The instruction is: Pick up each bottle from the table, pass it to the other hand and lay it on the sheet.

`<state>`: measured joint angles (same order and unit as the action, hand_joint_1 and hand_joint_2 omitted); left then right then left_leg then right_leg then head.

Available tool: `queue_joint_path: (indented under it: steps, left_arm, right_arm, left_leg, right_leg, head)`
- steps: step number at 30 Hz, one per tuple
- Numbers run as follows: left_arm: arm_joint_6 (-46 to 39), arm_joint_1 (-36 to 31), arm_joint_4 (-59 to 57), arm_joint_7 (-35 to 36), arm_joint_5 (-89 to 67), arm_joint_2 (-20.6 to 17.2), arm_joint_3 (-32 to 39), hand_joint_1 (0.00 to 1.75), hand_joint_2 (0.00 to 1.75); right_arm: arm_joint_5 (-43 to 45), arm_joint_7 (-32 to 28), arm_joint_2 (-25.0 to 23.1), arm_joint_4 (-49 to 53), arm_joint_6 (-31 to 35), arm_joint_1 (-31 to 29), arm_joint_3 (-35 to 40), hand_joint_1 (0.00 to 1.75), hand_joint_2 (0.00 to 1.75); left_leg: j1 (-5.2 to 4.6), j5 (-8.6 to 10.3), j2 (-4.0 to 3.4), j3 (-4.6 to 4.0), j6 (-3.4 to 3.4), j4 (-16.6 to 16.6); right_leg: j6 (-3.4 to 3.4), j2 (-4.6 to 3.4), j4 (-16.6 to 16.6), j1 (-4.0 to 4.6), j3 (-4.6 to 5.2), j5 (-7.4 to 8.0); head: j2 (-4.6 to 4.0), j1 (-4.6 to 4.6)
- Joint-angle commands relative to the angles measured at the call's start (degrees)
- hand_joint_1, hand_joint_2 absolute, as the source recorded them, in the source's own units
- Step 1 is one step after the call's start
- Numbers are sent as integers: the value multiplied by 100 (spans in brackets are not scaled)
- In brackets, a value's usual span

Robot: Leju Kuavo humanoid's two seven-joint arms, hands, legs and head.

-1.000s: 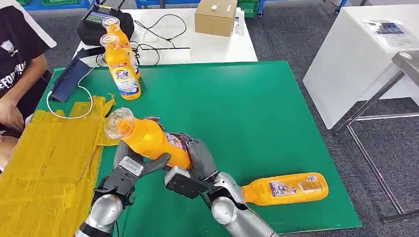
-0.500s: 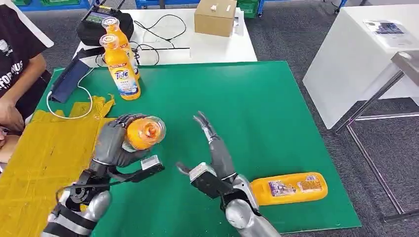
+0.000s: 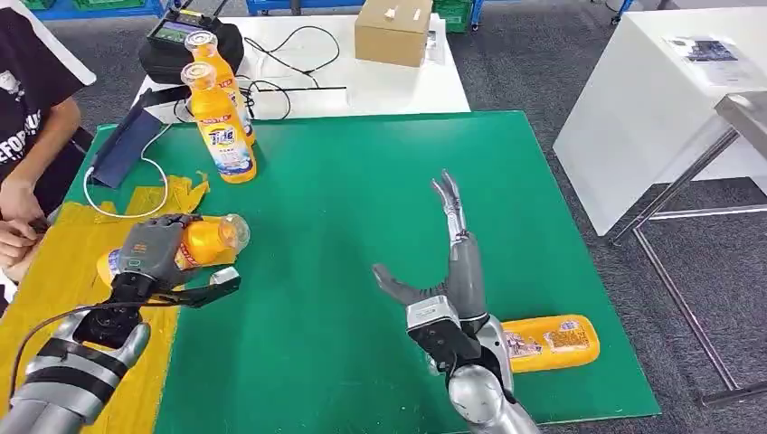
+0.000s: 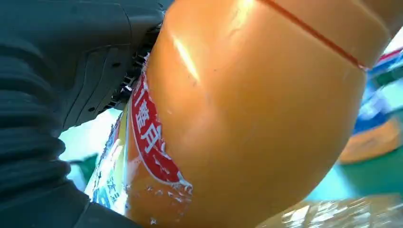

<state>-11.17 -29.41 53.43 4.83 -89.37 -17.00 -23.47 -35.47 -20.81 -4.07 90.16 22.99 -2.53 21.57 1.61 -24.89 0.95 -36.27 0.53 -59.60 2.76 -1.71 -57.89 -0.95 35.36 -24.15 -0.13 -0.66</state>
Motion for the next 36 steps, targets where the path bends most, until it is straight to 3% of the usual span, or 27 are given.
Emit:
queue_joint_path:
  steps: [1,5,6,7,8,10,20,29,32,36]
  left_arm:
    - [355,-1174,-2397,14,-63,184,-1402,175,175]
    - [304,-1193,-2826,-177,-23,255,-1411,175,175]
    - [272,-1178,-2853,-187,-12,276,-1399,168,175]
    - [241,-1146,-2916,-327,168,334,-1256,28,175]
    - [235,-1137,-2921,-328,171,341,-1255,28,175]
    - [225,-1127,-2936,-344,194,361,-1234,0,175]
    - [466,-1127,-2992,-705,641,383,-938,0,175]
    - [-664,-870,-2152,-268,957,599,-478,0,175]
    - [-1682,-629,-1440,-8,655,579,-346,0,175]
    - [-1585,-486,-1154,0,599,567,-253,0,175]
  right_arm:
    - [-721,205,125,-224,328,-361,326,0,175]
    - [-778,303,236,-410,265,-514,524,0,175]
    - [-766,311,259,-420,255,-525,530,0,175]
    - [-729,335,297,-445,229,-533,545,0,175]
    - [-725,336,304,-451,228,-531,543,0,175]
    - [-705,337,318,-461,230,-531,543,0,175]
    - [-541,223,325,-425,348,-479,516,0,175]
    - [-635,303,391,-342,248,-309,483,0,175]
    - [-705,304,509,-305,-189,-257,685,0,175]
    - [-710,300,508,-304,-181,-214,676,0,175]
  left_leg:
    - [-5,1,8,30,-14,13]
    - [-6,-2,-15,32,-14,13]
    - [-3,-2,-14,23,-9,9]
    - [-5,-2,-11,37,-14,16]
    - [-4,-2,-7,27,-11,11]
    - [-1,-2,-5,16,-8,5]
    - [-4,3,4,31,-7,10]
    - [-5,2,17,42,-10,12]
    - [-1,1,16,34,-6,7]
    - [-3,-2,14,45,-9,12]
  right_leg:
    - [-12,30,8,1,-34,-4]
    - [-9,5,9,0,-31,0]
    - [-7,-1,6,1,-22,2]
    - [-10,9,12,2,-37,-1]
    - [-8,9,8,1,-29,-2]
    - [-6,5,4,2,-18,0]
    - [-8,10,8,0,-39,1]
    - [-7,23,12,0,-54,-3]
    - [-6,19,7,3,-45,-3]
    - [-9,23,11,3,-54,-6]
  head:
    - [0,0]
    - [0,0]
    - [0,0]
    - [0,0]
    - [0,0]
    - [0,0]
    - [0,0]
    - [0,0]
    - [0,0]
    - [0,0]
